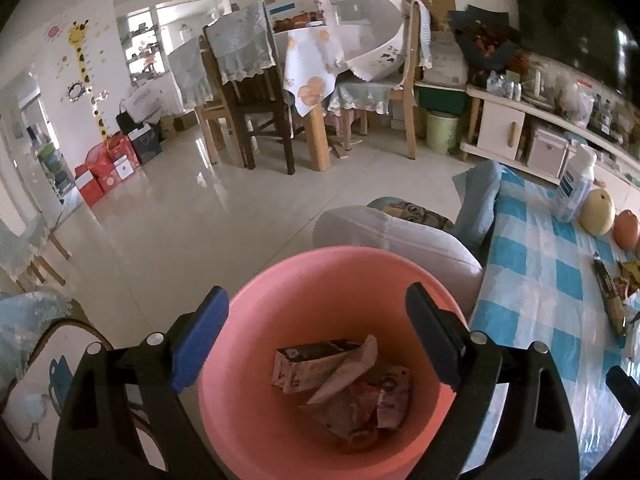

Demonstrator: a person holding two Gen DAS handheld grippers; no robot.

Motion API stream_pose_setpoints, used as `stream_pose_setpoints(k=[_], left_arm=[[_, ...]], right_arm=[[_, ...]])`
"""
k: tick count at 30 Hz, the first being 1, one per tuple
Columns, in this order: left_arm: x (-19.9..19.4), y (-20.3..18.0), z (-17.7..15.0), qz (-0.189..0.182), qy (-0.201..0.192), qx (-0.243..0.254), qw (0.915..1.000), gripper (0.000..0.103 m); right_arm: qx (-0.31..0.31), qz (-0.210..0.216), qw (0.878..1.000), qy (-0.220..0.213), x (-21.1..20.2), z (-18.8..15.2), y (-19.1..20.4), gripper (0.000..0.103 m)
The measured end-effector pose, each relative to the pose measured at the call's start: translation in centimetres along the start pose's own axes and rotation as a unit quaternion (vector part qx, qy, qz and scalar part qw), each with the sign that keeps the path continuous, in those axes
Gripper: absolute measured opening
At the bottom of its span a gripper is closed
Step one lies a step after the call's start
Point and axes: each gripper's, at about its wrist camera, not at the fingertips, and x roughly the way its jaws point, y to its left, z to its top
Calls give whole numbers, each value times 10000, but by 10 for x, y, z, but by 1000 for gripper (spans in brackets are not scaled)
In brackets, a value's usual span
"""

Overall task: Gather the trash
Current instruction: 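Move both empty tools back over the table toward the remaining packets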

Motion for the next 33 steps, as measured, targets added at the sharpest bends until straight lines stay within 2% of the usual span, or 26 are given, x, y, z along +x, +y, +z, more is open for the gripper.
stream_pose_setpoints(k=[18, 33], left_arm=[[-10, -53, -2, -118, -165, 683, 9975, 91], [-15, -101, -10, -239, -267, 1318, 9906, 91]], right_arm=[[347, -108, 9992, 139, -15, -32, -43, 94], [661, -125, 9976, 191, -25, -52, -79, 94]])
